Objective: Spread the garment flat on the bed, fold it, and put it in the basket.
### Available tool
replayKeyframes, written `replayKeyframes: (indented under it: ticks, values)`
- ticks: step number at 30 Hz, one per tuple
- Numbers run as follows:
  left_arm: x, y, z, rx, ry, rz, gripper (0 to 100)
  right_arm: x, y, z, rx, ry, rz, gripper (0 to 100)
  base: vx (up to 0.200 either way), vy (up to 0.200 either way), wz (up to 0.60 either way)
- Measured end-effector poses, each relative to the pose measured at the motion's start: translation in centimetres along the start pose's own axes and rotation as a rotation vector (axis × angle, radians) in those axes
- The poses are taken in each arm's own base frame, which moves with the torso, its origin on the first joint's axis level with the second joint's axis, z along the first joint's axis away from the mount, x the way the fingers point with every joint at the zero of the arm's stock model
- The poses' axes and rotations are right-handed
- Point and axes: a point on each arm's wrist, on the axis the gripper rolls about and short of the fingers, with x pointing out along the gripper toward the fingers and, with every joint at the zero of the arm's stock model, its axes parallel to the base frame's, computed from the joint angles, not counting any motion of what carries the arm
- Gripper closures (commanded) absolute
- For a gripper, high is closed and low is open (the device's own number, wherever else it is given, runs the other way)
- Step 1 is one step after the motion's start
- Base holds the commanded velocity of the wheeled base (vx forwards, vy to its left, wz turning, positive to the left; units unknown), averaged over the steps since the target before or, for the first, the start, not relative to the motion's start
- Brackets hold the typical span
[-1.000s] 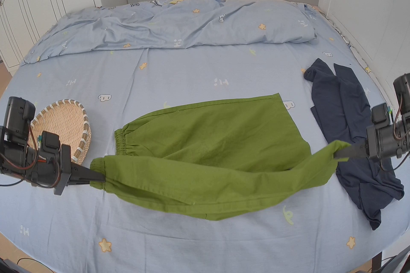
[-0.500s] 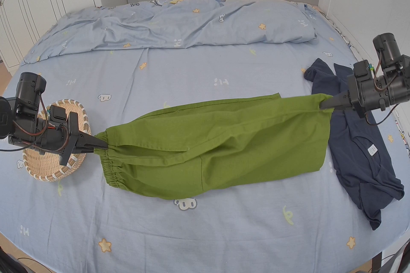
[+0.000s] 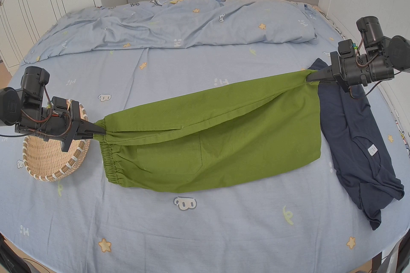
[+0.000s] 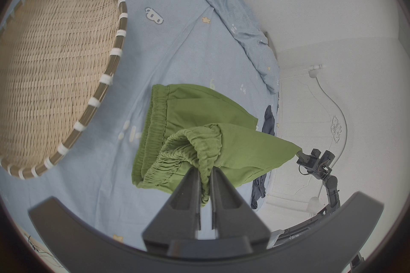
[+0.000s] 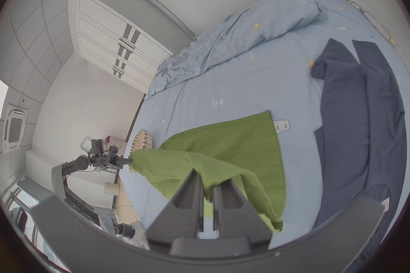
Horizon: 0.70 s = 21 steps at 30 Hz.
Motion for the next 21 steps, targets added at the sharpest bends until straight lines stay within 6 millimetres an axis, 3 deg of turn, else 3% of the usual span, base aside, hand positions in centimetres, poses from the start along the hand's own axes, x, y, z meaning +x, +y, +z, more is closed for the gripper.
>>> replayKeyframes:
  ticks: [9,21]
  values:
    - [1.3,0.1,2.1,0.012,-0.012,-0.005,100,1.8,-1.0,1.5,-0.014,-0.021,0.003,100,0.000,0.000,0.00]
    - [2.8,1.0,3.0,0.001,0.006,0.003,100,4.2,-2.9,1.8,0.001,-0.004,-0.004,100,0.000,0.000,0.00]
